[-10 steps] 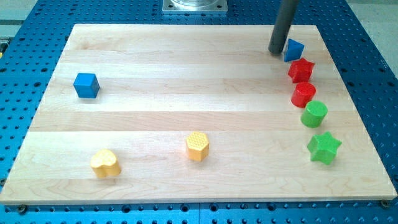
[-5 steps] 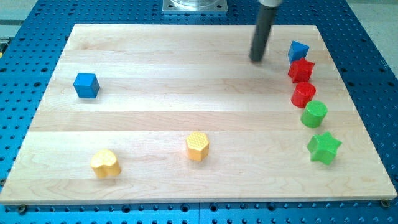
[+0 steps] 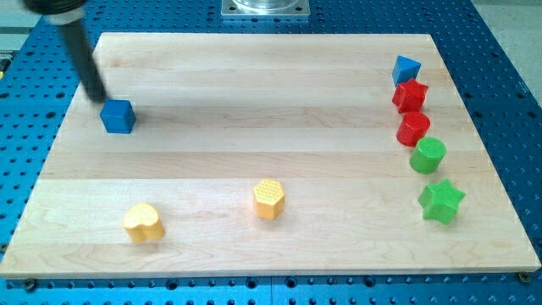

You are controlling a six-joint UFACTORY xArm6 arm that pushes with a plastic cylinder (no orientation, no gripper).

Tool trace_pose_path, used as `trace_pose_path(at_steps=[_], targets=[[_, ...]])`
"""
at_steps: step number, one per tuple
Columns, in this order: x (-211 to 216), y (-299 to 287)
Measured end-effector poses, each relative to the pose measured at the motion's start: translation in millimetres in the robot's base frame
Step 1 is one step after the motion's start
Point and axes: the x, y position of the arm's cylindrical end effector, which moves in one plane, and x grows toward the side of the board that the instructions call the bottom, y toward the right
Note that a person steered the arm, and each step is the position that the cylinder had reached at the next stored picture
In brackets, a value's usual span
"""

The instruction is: Place the cube on the top of the triangle

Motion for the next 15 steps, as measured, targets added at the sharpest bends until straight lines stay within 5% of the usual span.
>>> trace_pose_path(at_steps=[1, 3, 4, 5, 6, 8, 9, 10, 11, 12, 13, 14, 15], targets=[[58.7, 9.2], [-9.8, 87.2], [-7.3, 85.4], [33.3, 20.2], [77.6, 72.4], [5.5, 110.5], [13.7, 53.6], [-22.1, 96.4], [-37.4, 199.0], [-39.0, 190.6], [-27.2, 113.5], [-71.8, 195.1], [-93.8, 216.8]])
